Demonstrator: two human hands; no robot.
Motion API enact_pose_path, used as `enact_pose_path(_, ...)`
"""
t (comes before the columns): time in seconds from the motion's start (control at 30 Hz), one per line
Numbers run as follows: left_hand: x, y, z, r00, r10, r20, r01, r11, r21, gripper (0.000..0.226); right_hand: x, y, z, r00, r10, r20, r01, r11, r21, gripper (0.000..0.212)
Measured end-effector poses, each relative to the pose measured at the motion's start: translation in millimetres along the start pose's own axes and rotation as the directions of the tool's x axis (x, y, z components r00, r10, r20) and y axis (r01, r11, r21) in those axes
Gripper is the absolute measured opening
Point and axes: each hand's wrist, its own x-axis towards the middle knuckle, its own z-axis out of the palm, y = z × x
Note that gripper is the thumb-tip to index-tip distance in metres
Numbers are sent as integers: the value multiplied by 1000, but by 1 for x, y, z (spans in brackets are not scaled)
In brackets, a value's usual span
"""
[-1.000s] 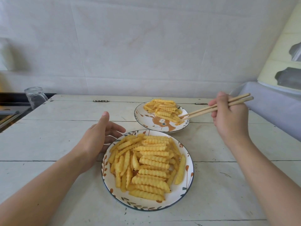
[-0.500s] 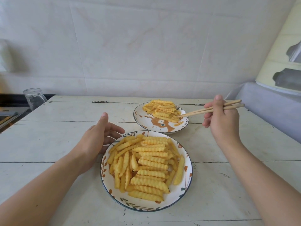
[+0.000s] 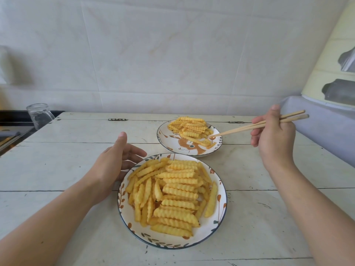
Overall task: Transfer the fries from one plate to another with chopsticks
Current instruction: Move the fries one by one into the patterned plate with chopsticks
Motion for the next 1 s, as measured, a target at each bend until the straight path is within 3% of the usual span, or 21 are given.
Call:
enact_pose_path(0.47,1,-1,-2,1000,-14,3,14,999,30,80,-10,8,9,994,-16,112,25,996,-80,55)
enact_pose_path(0.53,0,0,0,1000,-14,1,14,1000,26,80,-10,2,8,998,-16,59,17,1000,-18,57)
enact_pose_path(0.6,-1,1,1,1000,-10,-6,11,999,31,80,-12,-13,5,999,14,40,-20,988,153,59)
enact_pose_path(0.67,-2,2,1,1000,-5,-9,6,999,36,80,-20,-33,5,990,54,129,-99,923,372,61)
enact_pose_path(0.73,-3,3,2,1000,-11,-11,12,999,30,80,-35,-50,9,948,77,309,-234,827,511,63)
enact_pose_path(0.87,-4,6,3,1000,-17,-16,17,1000,20,79,-71,-60,22,772,23,636,-413,779,472,63)
enact_pose_path(1.0,-5,6,3,1000,-19,-12,19,999,25,80,-92,-57,31,697,0,717,-411,819,400,62)
